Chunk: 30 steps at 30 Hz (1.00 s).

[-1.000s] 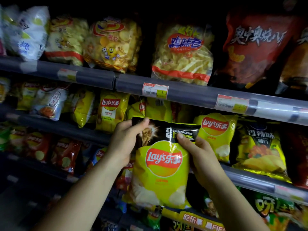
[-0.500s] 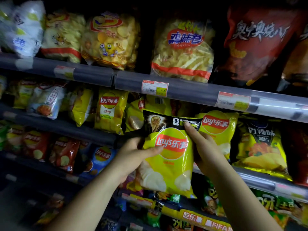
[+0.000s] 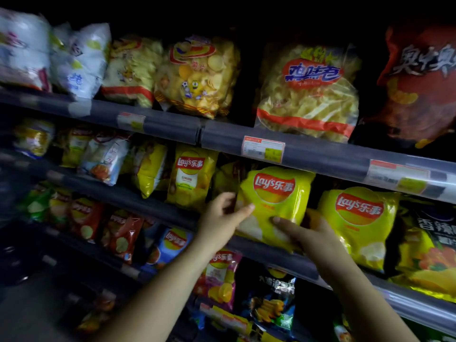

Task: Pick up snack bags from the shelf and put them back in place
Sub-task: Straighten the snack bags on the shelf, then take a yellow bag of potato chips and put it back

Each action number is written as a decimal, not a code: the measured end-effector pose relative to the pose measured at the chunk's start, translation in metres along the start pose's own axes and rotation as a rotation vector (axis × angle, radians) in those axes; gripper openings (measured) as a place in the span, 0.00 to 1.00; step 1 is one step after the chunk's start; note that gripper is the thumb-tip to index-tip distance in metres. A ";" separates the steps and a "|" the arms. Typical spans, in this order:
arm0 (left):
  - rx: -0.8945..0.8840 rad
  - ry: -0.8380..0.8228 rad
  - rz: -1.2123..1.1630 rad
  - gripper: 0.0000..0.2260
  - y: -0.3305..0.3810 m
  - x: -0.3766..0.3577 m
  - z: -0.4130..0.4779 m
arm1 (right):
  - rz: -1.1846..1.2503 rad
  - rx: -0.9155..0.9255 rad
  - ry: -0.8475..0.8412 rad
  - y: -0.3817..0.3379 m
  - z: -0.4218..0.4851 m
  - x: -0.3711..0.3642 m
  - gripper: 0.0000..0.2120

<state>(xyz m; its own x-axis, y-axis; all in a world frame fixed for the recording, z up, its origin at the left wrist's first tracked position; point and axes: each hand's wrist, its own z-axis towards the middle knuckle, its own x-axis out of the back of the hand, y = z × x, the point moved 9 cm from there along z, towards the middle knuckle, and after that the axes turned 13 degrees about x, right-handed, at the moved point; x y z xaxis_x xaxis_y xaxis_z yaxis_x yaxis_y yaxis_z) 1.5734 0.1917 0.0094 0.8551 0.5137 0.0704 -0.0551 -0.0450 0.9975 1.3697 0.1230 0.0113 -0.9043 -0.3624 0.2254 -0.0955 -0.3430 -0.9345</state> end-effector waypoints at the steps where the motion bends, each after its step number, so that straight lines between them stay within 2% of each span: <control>1: -0.022 0.016 0.080 0.28 -0.001 -0.002 0.004 | -0.060 0.004 0.051 0.003 0.007 -0.002 0.35; 2: -0.049 0.041 0.163 0.29 0.000 -0.004 0.008 | -0.143 0.022 0.095 0.003 0.012 -0.003 0.35; 4: -0.086 0.090 0.282 0.26 0.003 -0.004 0.014 | -0.344 0.051 0.137 0.002 0.019 -0.007 0.27; 7: -0.095 0.090 0.373 0.15 -0.001 -0.008 0.021 | -0.533 0.083 0.155 -0.002 0.019 -0.011 0.25; 12: -0.103 0.065 0.416 0.13 -0.005 -0.008 0.019 | -0.541 0.068 0.178 -0.007 0.015 -0.010 0.28; 16: -0.094 0.111 0.531 0.23 -0.010 -0.005 0.016 | -0.484 0.080 0.218 -0.013 0.000 -0.004 0.28; 18: -0.156 0.161 0.524 0.27 -0.005 0.005 0.005 | -0.494 0.191 0.331 -0.031 -0.020 0.005 0.24; 20: -0.293 0.271 0.424 0.21 0.012 0.031 -0.011 | -0.485 0.356 0.377 -0.056 -0.040 0.001 0.16; 22: -0.398 0.457 0.326 0.14 0.026 0.074 -0.020 | -0.411 0.431 0.243 -0.071 -0.040 -0.028 0.09; 24: -0.397 0.591 0.316 0.15 0.029 0.112 -0.010 | -0.358 0.421 0.033 -0.077 -0.023 -0.077 0.08; 26: -0.242 0.570 0.372 0.22 0.019 0.129 0.018 | -0.429 0.426 -0.080 -0.080 0.003 -0.126 0.15; 28: -0.071 0.499 0.396 0.26 0.004 0.130 0.044 | -0.452 0.353 -0.119 -0.076 0.034 -0.164 0.25; 30: -0.012 0.464 0.368 0.24 -0.006 0.129 0.058 | -0.353 0.190 -0.126 -0.061 0.062 -0.189 0.31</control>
<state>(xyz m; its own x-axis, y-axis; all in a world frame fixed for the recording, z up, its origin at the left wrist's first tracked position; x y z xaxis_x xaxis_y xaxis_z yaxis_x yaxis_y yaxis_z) 1.7139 0.2087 0.0123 0.4637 0.7875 0.4059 -0.3135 -0.2826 0.9066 1.5720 0.1590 0.0430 -0.7704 -0.2932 0.5662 -0.3019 -0.6144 -0.7289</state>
